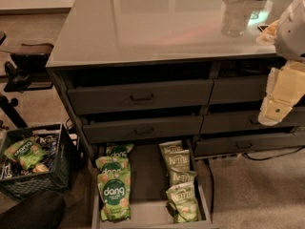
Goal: Pick green rice chip bag from bottom drawer and place on counter
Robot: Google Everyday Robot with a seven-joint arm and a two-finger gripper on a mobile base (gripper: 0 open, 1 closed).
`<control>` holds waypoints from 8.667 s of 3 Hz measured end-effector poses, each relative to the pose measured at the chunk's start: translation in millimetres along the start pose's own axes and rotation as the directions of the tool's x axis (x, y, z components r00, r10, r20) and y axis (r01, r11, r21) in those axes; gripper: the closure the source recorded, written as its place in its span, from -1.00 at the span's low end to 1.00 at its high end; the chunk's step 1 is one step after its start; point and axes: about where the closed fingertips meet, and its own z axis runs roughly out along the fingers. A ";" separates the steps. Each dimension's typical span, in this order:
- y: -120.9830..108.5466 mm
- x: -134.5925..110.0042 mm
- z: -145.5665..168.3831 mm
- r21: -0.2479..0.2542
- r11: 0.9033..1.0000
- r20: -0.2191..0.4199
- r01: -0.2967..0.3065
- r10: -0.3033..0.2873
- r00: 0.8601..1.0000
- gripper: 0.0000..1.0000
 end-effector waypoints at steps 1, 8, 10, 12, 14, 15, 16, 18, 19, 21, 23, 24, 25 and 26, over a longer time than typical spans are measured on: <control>0.0 0.0 0.1 0.000 1.000 0.000 0.000 0.000 1.000 -1.00; 100.3 -58.3 349.6 -0.368 0.919 0.277 -0.139 0.251 0.927 -1.00; 89.1 -89.5 445.3 -0.356 0.930 0.406 -0.094 0.245 0.880 -1.00; 88.5 -97.7 480.7 -0.373 0.924 0.459 -0.090 0.267 0.847 -1.00; 88.5 -106.3 576.5 -0.363 0.930 0.533 -0.050 0.251 0.808 -1.00; 85.5 -112.8 631.2 -0.372 0.928 0.592 -0.002 0.239 0.770 -1.00; 84.1 -133.1 686.7 -0.400 0.914 0.633 0.071 0.220 0.742 -1.00; 85.7 -132.2 707.4 -0.405 0.913 0.615 0.047 0.234 0.753 -1.00; 87.2 -126.9 740.0 -0.425 0.905 0.574 0.007 0.264 0.775 -1.00; 98.6 -133.4 785.4 -0.494 0.869 0.542 0.013 0.297 0.786 -1.00; 143.1 -166.7 805.8 -0.554 0.828 0.556 0.091 0.286 0.781 -1.00; 160.4 -179.0 810.8 -0.571 0.813 0.565 0.117 0.285 0.774 -0.86; 168.4 -187.3 813.3 -0.577 0.806 0.576 0.132 0.287 0.766 -0.84; 171.8 -192.6 812.1 -0.578 0.804 0.585 0.139 0.290 0.758 -0.82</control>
Offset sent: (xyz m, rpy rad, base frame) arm 0.0040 0.0171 -0.0967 0.1083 0.1638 -0.0500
